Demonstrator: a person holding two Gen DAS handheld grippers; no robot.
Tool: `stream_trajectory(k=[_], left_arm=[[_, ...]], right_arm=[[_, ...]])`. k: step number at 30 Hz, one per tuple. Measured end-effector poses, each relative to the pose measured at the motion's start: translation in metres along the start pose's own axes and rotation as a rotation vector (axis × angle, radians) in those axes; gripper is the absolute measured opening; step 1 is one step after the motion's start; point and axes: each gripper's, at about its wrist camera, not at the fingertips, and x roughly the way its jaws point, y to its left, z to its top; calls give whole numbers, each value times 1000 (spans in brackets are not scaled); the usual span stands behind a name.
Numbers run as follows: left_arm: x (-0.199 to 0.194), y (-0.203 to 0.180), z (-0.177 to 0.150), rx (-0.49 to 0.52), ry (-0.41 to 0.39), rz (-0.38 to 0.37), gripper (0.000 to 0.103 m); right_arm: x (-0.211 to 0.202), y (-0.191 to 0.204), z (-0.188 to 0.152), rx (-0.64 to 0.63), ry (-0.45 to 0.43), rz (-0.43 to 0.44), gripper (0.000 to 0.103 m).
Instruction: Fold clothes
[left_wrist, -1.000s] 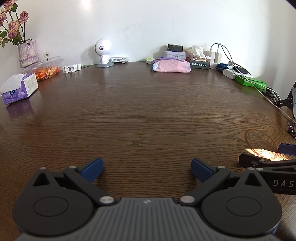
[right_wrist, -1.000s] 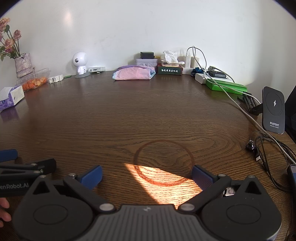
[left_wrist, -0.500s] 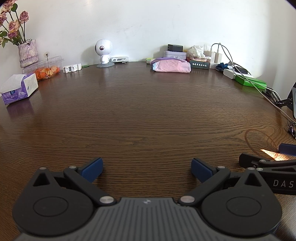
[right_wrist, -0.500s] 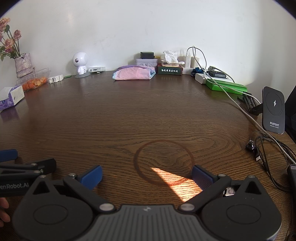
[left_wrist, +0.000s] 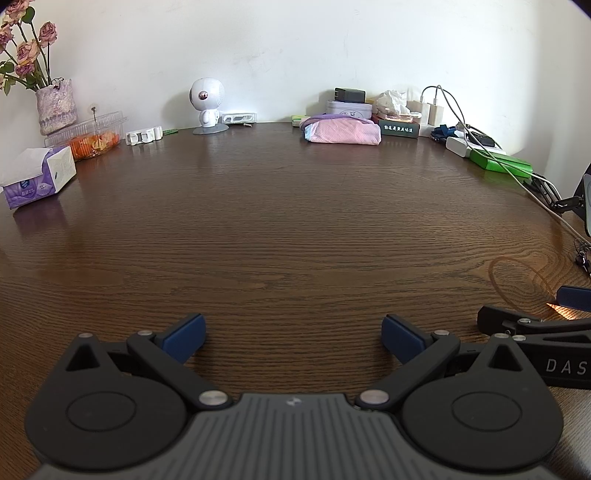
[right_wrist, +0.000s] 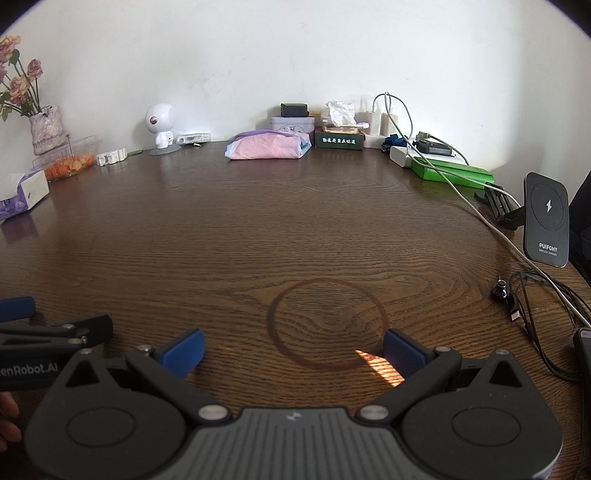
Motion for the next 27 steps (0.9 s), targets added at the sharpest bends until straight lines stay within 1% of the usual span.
stream_trajectory(k=[27], left_arm=[[1,1,0,0,1,-2,103]], right_arm=[[0,0,0,0,0,0,103]])
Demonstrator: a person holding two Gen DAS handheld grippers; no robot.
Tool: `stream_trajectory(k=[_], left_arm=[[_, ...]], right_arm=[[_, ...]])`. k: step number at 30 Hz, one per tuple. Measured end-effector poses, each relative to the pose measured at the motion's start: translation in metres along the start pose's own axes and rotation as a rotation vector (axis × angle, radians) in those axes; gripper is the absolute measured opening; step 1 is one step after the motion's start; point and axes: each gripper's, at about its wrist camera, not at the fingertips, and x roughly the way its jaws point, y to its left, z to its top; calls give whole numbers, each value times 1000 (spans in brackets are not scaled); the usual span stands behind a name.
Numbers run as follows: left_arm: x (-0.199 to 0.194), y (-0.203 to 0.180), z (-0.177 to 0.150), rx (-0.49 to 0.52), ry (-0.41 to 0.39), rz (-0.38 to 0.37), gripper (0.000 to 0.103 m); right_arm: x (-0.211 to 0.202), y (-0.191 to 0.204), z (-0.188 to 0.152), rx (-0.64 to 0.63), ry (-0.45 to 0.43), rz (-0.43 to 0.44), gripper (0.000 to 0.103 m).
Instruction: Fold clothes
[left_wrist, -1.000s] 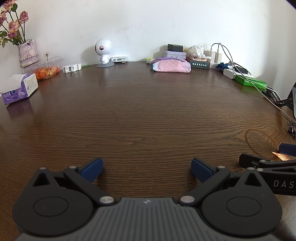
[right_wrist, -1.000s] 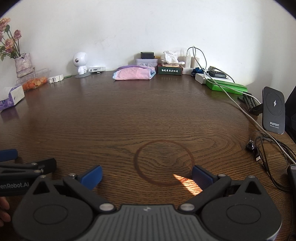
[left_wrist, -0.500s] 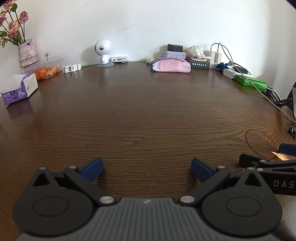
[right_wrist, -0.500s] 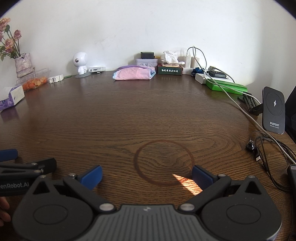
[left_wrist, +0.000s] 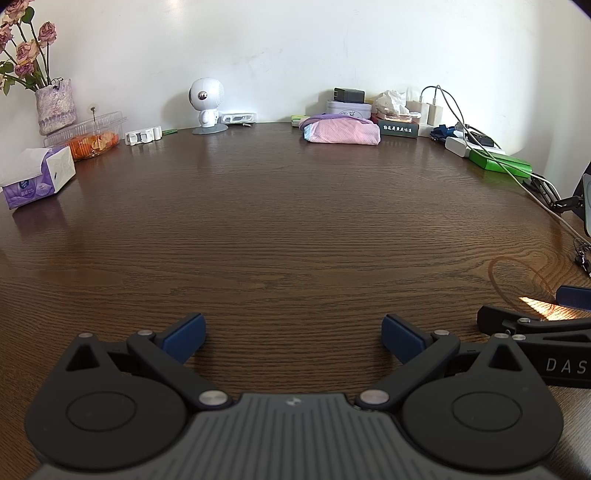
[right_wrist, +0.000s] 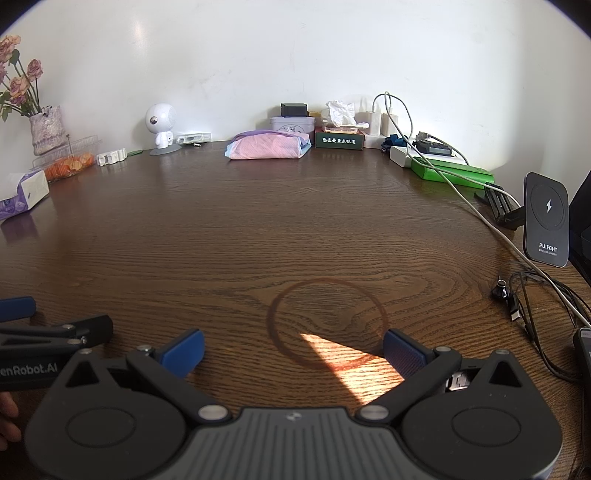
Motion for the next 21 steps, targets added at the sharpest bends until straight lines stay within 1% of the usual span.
stream_trajectory(k=[21], left_arm=[[0,-1,0,-1,0,0,103]], right_arm=[[0,0,0,0,0,0,103]])
